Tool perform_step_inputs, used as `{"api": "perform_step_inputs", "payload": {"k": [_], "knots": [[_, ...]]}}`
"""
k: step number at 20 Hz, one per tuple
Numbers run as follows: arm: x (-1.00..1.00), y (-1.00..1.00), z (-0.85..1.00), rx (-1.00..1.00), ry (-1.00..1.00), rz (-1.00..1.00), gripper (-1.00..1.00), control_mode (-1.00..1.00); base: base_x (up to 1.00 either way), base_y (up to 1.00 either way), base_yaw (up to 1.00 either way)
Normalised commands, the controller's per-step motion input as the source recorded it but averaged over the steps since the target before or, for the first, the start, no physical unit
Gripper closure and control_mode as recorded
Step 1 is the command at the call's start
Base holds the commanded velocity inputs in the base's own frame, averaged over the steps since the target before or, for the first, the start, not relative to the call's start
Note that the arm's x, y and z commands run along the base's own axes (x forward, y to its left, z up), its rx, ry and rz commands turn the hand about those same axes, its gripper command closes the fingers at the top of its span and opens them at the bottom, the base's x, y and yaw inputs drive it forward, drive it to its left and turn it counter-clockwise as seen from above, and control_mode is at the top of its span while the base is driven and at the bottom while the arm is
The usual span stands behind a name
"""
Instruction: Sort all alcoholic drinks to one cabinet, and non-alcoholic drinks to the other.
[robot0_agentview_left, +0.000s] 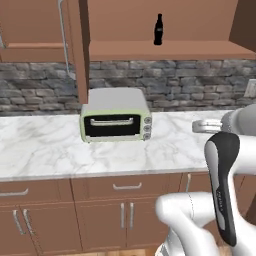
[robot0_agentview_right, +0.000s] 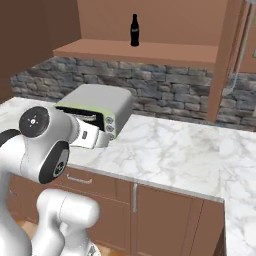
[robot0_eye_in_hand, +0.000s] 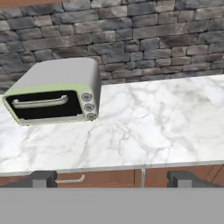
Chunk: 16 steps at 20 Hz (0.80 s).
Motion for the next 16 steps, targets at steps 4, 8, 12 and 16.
{"api": "perform_step_inputs", "payload": {"k": [4, 8, 12, 16], "knots": [[0.0, 0.0, 0.0, 0.0, 0.0, 0.0, -1.0, 1.0, -0.94, -0.01, 0.0], [0.0, 0.0, 0.0, 0.0, 0.0, 0.0, -1.0, 1.0, -0.82, -0.04, -0.08], [0.0, 0.0, 0.0, 0.0, 0.0, 0.0, -1.0, 1.0, -0.47, -0.02, -0.49], [0.0, 0.0, 0.0, 0.0, 0.0, 0.0, -1.0, 1.0, -0.16, 0.0, -0.7]]}}
